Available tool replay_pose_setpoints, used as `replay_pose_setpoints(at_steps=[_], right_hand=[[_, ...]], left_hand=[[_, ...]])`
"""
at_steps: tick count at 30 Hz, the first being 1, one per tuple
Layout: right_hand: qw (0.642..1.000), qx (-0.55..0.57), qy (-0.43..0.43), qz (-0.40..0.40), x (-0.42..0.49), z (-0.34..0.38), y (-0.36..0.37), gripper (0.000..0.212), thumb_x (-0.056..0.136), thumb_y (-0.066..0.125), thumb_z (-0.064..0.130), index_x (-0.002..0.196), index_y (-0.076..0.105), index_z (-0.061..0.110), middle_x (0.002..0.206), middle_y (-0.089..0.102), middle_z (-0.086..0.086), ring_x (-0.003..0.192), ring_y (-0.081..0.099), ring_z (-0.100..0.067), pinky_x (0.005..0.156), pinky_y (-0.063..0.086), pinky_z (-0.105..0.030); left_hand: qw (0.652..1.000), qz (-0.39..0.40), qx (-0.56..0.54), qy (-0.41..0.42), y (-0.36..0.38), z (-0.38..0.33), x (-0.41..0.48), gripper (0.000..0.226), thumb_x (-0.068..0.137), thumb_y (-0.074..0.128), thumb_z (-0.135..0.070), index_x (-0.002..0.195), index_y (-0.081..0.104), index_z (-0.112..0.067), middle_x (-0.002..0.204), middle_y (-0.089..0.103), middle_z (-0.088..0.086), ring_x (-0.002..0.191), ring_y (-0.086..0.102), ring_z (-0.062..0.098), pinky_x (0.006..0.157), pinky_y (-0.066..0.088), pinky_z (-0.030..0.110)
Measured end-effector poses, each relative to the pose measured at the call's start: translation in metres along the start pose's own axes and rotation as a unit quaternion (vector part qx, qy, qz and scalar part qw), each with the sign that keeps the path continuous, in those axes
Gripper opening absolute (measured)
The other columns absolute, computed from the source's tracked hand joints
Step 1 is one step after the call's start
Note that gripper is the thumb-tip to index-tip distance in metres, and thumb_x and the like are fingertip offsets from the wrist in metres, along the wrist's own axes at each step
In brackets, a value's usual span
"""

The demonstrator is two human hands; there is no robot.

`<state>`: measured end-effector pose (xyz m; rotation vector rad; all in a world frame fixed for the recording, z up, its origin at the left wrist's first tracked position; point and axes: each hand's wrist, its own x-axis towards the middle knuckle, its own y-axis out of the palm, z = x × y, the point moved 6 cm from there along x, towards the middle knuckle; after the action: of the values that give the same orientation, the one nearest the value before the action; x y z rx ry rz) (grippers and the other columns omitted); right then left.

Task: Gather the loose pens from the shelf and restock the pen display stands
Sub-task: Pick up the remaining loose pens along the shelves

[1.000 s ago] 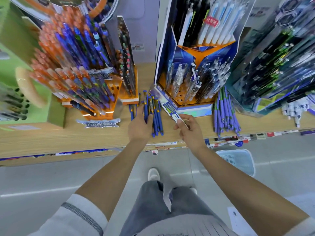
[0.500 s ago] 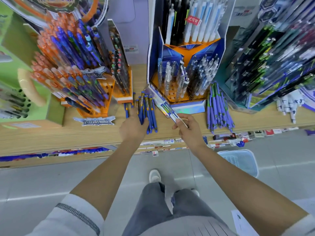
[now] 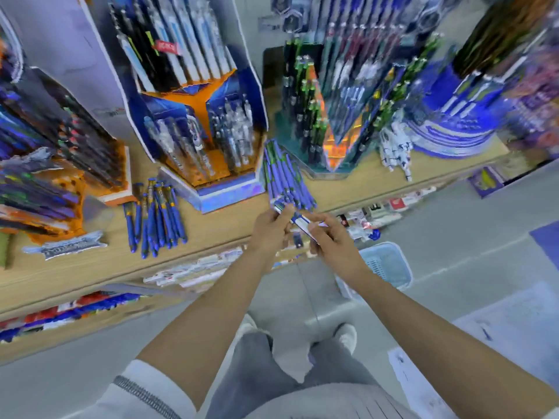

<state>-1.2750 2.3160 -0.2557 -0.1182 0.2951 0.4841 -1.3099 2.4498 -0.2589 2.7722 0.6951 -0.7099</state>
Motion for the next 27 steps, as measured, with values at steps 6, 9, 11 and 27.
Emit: replay_pose_setpoints(at_steps=[6,9,11,27], right_hand=[[0.999,-0.026,-0.004,-0.025,-0.021,-0.009,-0.135,0.014,0.100,0.050,0.012,0.097,0.060,0.021,0.063,0.060,0.009,0.051,0.046,-0.013,0.046,0.037,-0.020],[0.997,-0.071,0.002,0.007,-0.022,-0.009,-0.185,0.016,0.101,0.049,0.012,0.093,0.061,0.018,0.069,0.061,0.002,0.052,0.051,-0.017,0.045,0.039,-0.022],[0.996,-0.084,0.009,0.032,-0.019,-0.008,-0.207,0.018,0.101,0.048,0.015,0.087,0.060,0.014,0.067,0.061,-0.002,0.049,0.052,-0.016,0.044,0.039,-0.023],[0.997,-0.063,0.010,-0.049,0.132,0.054,-0.262,0.024,0.103,0.045,0.030,0.088,0.047,0.012,0.049,0.049,0.004,0.038,0.040,-0.008,0.043,0.034,-0.021]], left_hand=[[0.998,0.017,0.049,0.020,0.135,0.006,-0.002,0.038,0.098,0.054,-0.023,0.062,0.043,-0.017,0.048,0.036,-0.004,0.039,0.029,0.009,0.040,0.023,0.020],[0.998,0.006,0.061,0.025,0.179,0.009,0.000,0.030,0.096,0.056,-0.024,0.068,0.049,-0.015,0.055,0.042,0.002,0.043,0.033,0.012,0.043,0.029,0.021],[0.997,0.012,0.077,0.029,0.200,0.006,0.003,0.025,0.096,0.057,-0.027,0.076,0.053,-0.011,0.055,0.044,0.004,0.044,0.035,0.013,0.048,0.029,0.025],[0.795,-0.068,0.558,0.228,0.238,-0.022,0.086,0.070,0.090,0.052,-0.037,0.152,0.024,-0.022,0.159,0.017,0.004,0.142,0.013,0.034,0.117,0.011,0.041]])
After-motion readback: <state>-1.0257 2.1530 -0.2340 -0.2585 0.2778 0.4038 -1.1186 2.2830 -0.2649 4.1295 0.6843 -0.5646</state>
